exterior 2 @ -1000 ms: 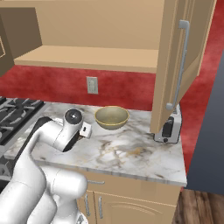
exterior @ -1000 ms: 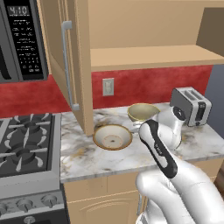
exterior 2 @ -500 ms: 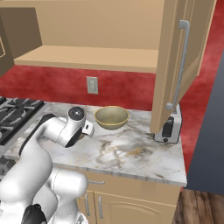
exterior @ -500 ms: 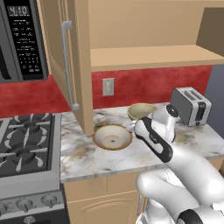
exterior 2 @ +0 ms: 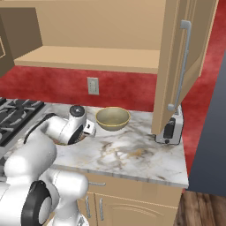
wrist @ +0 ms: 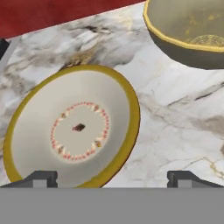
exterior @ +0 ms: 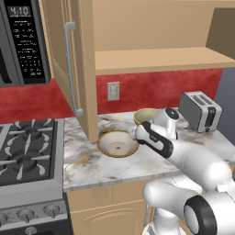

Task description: Open the cabinet. Pick the bowls from the counter and place them in the cabinet. Then close the cabinet.

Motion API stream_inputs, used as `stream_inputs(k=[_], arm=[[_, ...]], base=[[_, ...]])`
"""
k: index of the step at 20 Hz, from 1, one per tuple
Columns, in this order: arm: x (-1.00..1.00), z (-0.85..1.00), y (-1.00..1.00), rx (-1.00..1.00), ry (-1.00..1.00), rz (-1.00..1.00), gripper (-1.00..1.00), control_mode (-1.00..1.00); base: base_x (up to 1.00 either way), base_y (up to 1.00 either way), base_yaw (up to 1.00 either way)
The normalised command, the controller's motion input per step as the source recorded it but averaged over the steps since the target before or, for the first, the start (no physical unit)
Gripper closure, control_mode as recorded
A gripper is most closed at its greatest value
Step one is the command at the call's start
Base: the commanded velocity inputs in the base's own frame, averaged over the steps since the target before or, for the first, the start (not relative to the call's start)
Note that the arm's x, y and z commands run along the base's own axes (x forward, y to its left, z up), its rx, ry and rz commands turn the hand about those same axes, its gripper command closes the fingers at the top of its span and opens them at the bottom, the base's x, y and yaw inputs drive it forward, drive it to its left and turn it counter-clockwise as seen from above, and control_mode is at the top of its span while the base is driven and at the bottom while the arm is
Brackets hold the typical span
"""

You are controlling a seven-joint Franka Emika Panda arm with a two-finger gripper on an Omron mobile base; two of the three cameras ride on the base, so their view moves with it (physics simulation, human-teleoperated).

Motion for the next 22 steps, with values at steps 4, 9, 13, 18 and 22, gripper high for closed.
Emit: stream_inputs(k=[4, 9, 13, 18, 22], arm=[[0.30, -0.30, 0.00, -0.08, 0.05, 0.00, -1.00, -1.00], [0.27, -0.07, -0.01, 0.00, 0.07, 0.00, -1.00, -1.00], [0.01, 0.00, 0.00, 0.00, 0.01, 0.00, -1.00, -1.00], [0.00, -0.02, -0.26, 0.00, 0.00, 0.00, -1.00, -1.00], [0.00, -0.21, -0.15, 0.00, 0.00, 0.00, -1.00, -1.00]], base=[[0.00, 0.00, 0.00], [0.00, 0.00, 0.00], [0.00, 0.00, 0.00], [0.00, 0.00, 0.00], [0.00, 0.00, 0.00]])
